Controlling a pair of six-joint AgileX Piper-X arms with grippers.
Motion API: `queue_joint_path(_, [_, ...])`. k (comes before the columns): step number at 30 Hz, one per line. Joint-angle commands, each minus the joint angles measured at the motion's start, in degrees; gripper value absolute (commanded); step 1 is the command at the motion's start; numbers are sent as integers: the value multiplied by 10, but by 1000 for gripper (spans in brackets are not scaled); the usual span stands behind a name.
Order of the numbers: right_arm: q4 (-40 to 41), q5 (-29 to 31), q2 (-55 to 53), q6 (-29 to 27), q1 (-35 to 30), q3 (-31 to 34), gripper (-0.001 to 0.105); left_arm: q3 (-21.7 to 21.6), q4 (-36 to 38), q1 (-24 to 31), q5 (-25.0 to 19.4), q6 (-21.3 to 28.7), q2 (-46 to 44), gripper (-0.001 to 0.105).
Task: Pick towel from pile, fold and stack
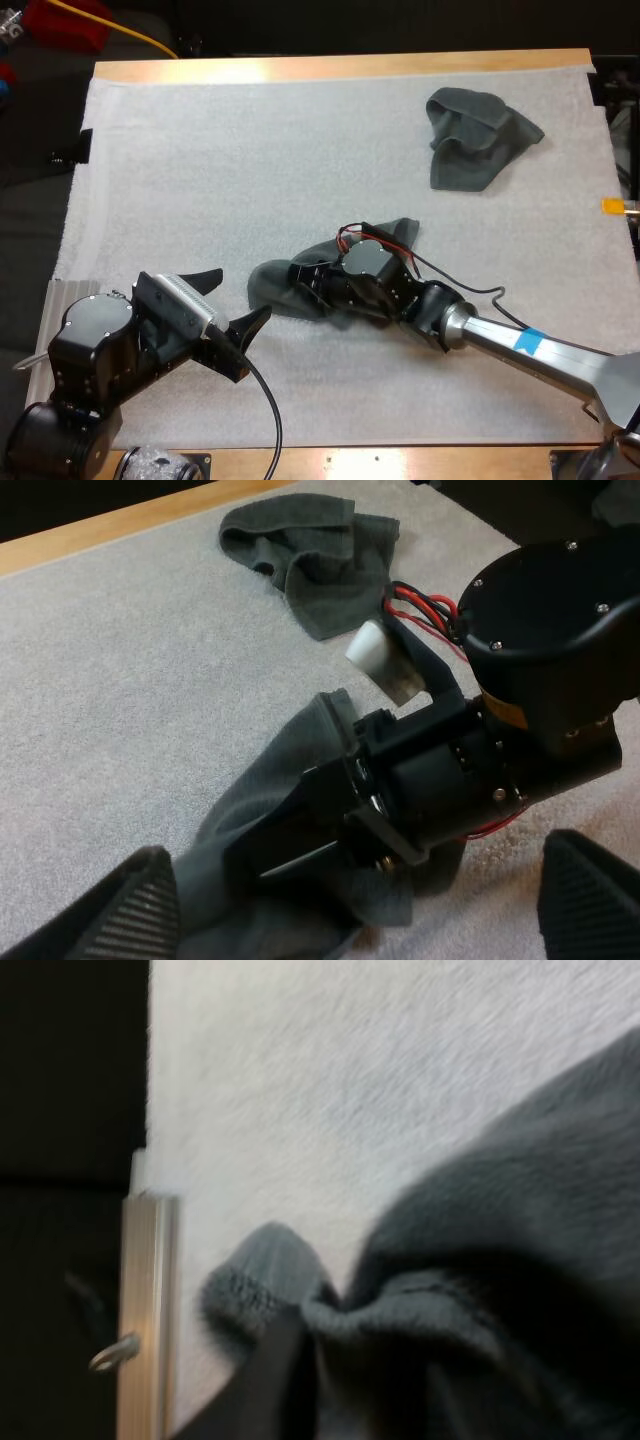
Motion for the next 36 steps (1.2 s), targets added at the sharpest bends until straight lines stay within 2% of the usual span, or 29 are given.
queue_joint_path(1, [-18, -23, -4, 0, 0, -2, 52, -6, 3, -1, 5, -5, 0, 71])
queue_joint_path(3, [-30, -44, -4, -2, 0, -2, 68, -6, 3, -1, 5, -5, 0, 71])
queue_joint_path(4, [-35, -52, -4, -4, 0, -2, 72, -6, 3, -1, 5, -5, 0, 71])
queue_joint_path(8, [-36, -107, -13, -7, 3, -2, 72, -6, 3, -1, 5, -5, 0, 71])
queue_joint_path(12, [-10, -109, -34, -12, 3, -2, 71, -6, 3, -1, 5, -5, 0, 71])
queue_joint_path(15, [46, -76, -61, -50, 3, -2, 71, -6, 3, -1, 5, -5, 0, 71])
queue_joint_path(16, [87, -53, -74, -70, 3, -2, 71, -6, 3, -1, 5, -5, 0, 71])
queue_joint_path(23, [218, 5, -136, -115, 3, -2, 71, -6, 3, -1, 7, -5, 0, 71])
queue_joint_path(27, [271, 41, -160, -126, 3, -2, 71, -6, 20, -1, 9, -5, 0, 71])
queue_joint_path(36, [385, 101, -181, -210, 3, -2, 71, -6, 76, -1, 9, -2, 0, 71])
